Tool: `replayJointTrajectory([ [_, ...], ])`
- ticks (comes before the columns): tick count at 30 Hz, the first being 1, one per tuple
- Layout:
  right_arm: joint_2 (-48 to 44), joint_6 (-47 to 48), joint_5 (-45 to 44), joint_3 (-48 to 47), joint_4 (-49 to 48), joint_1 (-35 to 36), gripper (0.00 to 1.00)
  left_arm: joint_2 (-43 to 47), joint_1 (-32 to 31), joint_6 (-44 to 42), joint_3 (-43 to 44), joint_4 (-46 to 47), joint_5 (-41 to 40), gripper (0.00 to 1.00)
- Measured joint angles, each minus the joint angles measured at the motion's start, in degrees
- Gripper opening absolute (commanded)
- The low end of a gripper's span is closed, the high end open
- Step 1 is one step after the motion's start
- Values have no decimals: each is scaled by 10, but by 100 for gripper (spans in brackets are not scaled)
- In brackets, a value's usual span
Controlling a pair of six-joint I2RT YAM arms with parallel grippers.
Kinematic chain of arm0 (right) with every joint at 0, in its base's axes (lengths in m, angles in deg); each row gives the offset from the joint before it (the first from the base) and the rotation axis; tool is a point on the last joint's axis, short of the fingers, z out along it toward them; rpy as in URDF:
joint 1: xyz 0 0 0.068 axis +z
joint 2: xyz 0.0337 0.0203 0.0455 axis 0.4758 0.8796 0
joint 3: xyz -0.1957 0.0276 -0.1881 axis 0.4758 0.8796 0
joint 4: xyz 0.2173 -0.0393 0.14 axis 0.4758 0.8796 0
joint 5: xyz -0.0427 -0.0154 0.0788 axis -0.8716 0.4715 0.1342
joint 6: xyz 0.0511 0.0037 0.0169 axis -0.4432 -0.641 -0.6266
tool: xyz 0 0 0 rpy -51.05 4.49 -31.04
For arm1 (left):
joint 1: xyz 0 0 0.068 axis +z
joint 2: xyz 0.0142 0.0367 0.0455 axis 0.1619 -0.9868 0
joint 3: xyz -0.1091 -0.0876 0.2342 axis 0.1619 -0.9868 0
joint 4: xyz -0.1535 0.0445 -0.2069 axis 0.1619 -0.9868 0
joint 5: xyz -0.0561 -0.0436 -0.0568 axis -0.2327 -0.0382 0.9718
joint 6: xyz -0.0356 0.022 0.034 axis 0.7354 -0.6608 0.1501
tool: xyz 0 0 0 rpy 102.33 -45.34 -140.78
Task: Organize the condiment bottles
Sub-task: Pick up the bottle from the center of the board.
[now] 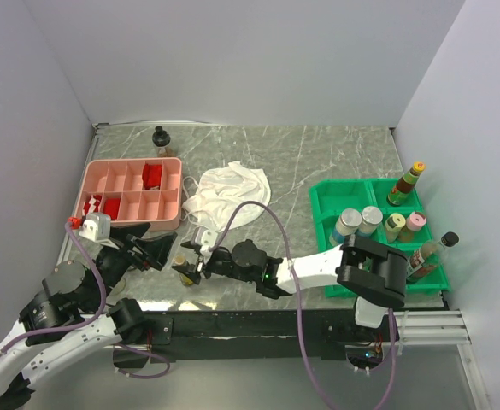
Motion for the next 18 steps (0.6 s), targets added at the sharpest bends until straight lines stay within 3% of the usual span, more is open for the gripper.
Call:
replayJointTrajectory([
  [6, 16, 5, 0, -14, 3, 5, 48, 0, 0, 0, 0, 0, 0, 97],
  [12, 20, 7, -1, -15, 7, 7, 50, 0, 0, 0, 0, 0, 0, 97],
  [18, 25, 7, -2, -22, 9, 9, 40, 0, 0, 0, 0, 0, 0, 97],
])
